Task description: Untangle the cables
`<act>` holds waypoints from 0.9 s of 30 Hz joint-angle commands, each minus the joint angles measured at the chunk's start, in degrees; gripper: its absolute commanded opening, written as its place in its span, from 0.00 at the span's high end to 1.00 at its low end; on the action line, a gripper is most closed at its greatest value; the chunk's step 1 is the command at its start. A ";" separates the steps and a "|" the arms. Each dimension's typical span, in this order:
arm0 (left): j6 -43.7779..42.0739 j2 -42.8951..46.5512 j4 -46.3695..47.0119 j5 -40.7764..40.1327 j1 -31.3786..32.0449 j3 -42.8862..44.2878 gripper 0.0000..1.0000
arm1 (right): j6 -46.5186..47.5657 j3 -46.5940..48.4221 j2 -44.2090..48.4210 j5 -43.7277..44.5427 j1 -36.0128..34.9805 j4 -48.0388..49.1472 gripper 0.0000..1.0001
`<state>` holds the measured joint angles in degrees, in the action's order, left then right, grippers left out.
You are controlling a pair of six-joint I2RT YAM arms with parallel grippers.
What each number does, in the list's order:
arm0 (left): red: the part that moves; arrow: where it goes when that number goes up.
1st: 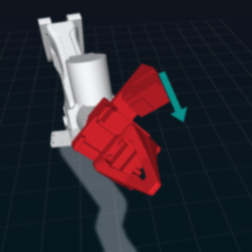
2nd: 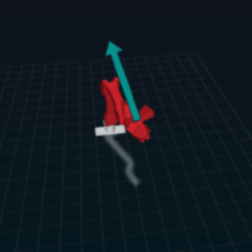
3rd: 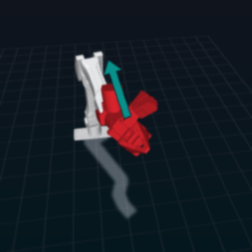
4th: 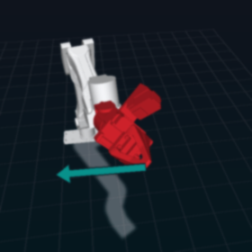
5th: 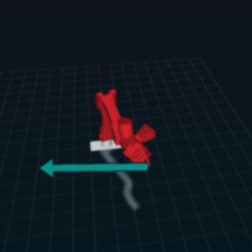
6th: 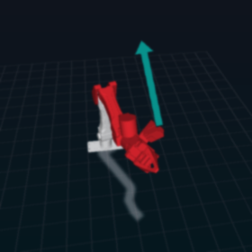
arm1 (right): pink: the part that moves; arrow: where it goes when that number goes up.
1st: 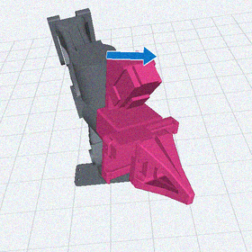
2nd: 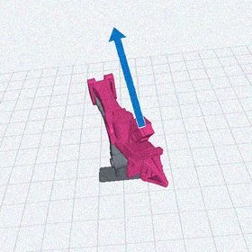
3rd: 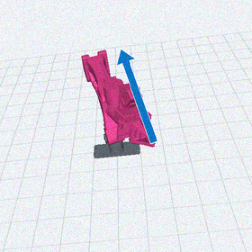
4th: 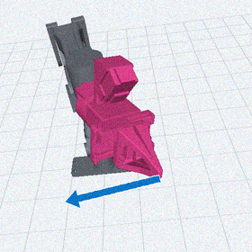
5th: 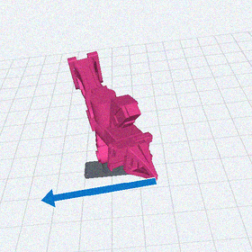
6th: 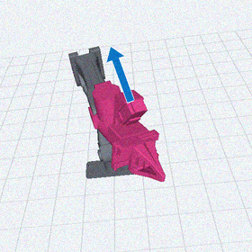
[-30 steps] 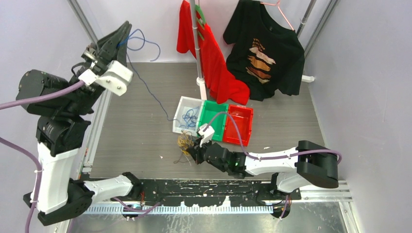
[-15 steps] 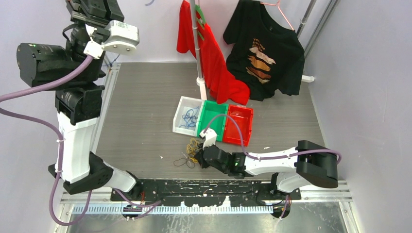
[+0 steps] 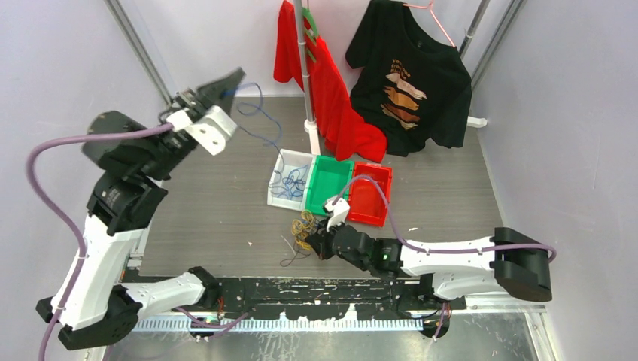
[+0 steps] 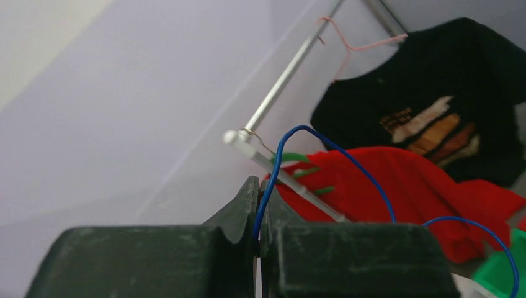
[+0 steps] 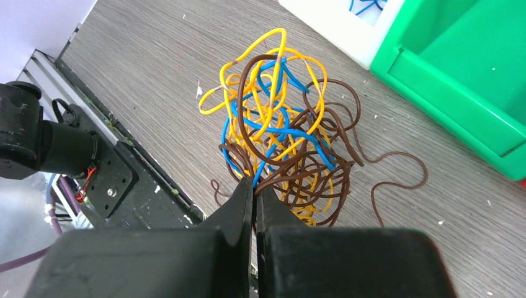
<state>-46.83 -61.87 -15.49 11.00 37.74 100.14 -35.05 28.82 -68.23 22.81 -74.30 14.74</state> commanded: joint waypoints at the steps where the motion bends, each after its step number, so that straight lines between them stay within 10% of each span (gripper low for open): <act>1: 9.10 1.39 -2.50 3.08 -0.17 -8.31 1.00 | -1.54 -2.34 4.97 1.08 -0.23 1.49 0.99; 27: 5.72 -13.25 15.39 -0.06 -1.33 -20.11 1.00 | -2.87 -1.77 14.83 2.10 -0.23 -12.63 0.99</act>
<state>-40.10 -73.38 -6.46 11.73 37.36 78.30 -37.82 25.45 -54.37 23.53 -74.30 0.84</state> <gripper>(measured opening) 0.009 0.049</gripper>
